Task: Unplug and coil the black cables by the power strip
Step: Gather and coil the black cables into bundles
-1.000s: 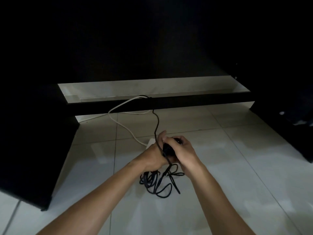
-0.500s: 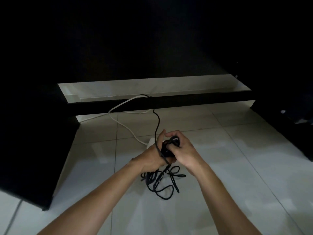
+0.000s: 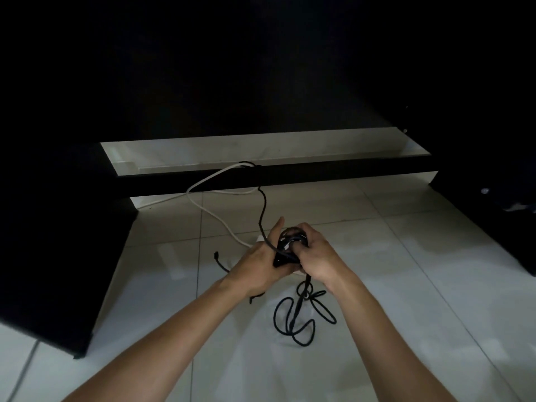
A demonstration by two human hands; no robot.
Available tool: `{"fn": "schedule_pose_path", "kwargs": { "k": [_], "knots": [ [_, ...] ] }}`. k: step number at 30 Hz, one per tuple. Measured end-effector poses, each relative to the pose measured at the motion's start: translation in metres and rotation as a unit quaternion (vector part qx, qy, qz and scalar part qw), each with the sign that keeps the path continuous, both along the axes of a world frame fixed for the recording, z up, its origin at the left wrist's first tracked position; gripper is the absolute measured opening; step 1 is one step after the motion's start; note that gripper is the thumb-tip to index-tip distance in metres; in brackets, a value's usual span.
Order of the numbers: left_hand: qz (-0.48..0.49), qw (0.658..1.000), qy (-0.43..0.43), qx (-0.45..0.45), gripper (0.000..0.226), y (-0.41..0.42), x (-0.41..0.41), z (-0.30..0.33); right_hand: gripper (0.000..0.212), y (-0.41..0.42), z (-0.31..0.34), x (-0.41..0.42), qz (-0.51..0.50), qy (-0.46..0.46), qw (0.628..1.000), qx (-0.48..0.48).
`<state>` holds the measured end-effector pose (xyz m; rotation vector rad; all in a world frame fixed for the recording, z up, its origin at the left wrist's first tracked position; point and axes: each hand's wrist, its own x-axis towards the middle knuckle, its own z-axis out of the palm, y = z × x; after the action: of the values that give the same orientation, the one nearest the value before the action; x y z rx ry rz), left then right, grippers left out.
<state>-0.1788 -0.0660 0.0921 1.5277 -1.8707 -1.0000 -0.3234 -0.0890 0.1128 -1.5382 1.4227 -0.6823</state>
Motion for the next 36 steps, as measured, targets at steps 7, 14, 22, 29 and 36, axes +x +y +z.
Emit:
{"fn": "schedule_pose_path", "kwargs": {
  "k": [7,14,22,29,36],
  "knots": [
    [-0.031,0.999,0.019,-0.012,0.106,0.005,0.005,0.005,0.025,-0.004,-0.001,0.002,-0.105,-0.056,0.99,-0.081],
    [0.259,0.91,0.323,0.033,0.026,0.008,-0.002,0.005,0.027,-0.02,-0.01,-0.011,-0.259,-0.149,0.953,-0.041],
    [0.422,0.827,0.325,0.178,0.016,-0.003,0.049,-0.046,0.027,-0.023,0.0,-0.017,-0.327,-0.288,0.9,-0.005],
    [0.4,0.908,0.098,-0.077,0.054,-0.001,0.054,-0.016,0.028,-0.02,0.02,-0.01,-0.233,-0.322,0.917,0.007],
    [0.058,0.963,-0.082,-0.249,0.084,0.003,0.018,0.073,0.025,-0.008,0.032,0.004,-0.088,-0.206,0.974,-0.038]
  ]
}}
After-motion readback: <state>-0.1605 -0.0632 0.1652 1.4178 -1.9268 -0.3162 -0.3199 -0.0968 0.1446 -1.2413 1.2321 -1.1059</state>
